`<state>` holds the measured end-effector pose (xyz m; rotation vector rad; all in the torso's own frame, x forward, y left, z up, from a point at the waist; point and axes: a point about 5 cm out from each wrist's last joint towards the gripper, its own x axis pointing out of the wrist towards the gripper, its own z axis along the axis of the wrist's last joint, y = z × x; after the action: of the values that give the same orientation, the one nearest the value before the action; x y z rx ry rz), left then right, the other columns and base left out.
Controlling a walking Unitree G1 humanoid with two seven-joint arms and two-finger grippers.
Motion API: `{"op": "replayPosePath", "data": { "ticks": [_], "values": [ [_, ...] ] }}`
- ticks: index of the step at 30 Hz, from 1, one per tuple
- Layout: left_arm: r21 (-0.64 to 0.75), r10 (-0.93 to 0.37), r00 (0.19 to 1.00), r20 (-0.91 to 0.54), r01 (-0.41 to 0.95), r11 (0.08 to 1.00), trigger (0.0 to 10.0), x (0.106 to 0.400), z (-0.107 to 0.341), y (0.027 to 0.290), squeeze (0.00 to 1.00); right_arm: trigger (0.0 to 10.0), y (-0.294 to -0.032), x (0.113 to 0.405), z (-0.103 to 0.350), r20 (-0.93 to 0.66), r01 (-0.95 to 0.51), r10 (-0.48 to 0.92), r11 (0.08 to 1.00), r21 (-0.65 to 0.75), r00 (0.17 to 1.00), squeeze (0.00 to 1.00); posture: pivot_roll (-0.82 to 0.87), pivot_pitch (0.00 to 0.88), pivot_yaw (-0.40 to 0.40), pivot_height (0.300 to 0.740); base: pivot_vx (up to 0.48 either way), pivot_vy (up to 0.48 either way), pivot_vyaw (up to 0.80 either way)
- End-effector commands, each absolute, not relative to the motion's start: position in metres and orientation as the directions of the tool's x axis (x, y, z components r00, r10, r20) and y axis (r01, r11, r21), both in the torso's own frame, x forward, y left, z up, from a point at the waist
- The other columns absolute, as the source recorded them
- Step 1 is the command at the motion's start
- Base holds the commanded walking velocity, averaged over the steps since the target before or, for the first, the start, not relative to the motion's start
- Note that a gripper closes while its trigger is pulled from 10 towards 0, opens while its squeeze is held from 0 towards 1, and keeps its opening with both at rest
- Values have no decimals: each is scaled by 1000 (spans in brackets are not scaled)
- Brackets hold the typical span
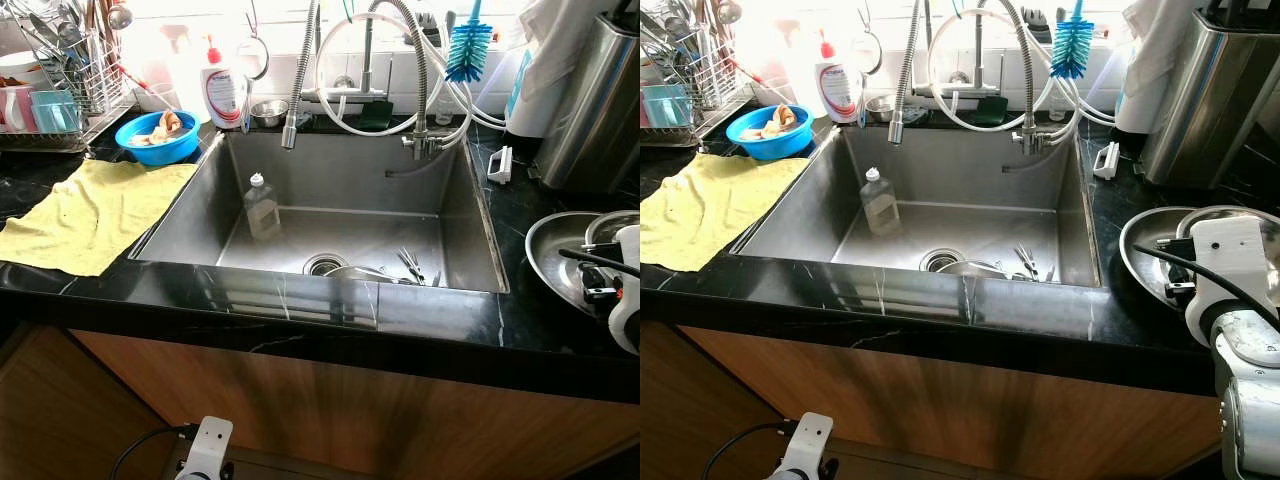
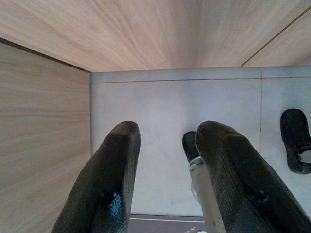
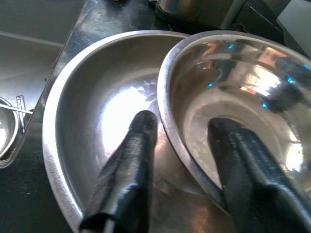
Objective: Kitchen organization
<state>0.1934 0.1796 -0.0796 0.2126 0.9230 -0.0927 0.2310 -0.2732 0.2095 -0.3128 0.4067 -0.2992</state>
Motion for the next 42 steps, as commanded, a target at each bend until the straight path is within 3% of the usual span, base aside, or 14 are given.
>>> {"op": "replayPosePath", "data": {
  "ticks": [1, 24, 25, 42],
  "values": [
    [148, 16, 600, -800, 171, 974, 10000, 193, -79, 182, 0, 0, -268, 234, 208, -346, 191, -314, 919, -345, 884, 0, -232, 0, 65, 740, 0, 0, 0],
    [150, 19, 602, -799, 168, 974, 10000, 194, -79, 183, 0, 0, -264, 240, 217, -290, 202, -303, 921, -332, 908, 0, -228, 0, 64, 740, 0, 0, 0],
    [151, 19, 602, -798, 169, 974, 10000, 194, -79, 183, 0, 10000, -264, 241, 221, -259, 214, -308, 917, -336, 915, 0, -228, 0, 65, 740, 0, 0, 0],
    [150, 19, 602, -798, 168, 974, 10000, 194, -79, 182, 0, 10000, -256, 255, 267, -29, 276, -306, 894, -354, 952, 0, -221, 0, 61, 740, 0, 0, 0]
  ]
}}
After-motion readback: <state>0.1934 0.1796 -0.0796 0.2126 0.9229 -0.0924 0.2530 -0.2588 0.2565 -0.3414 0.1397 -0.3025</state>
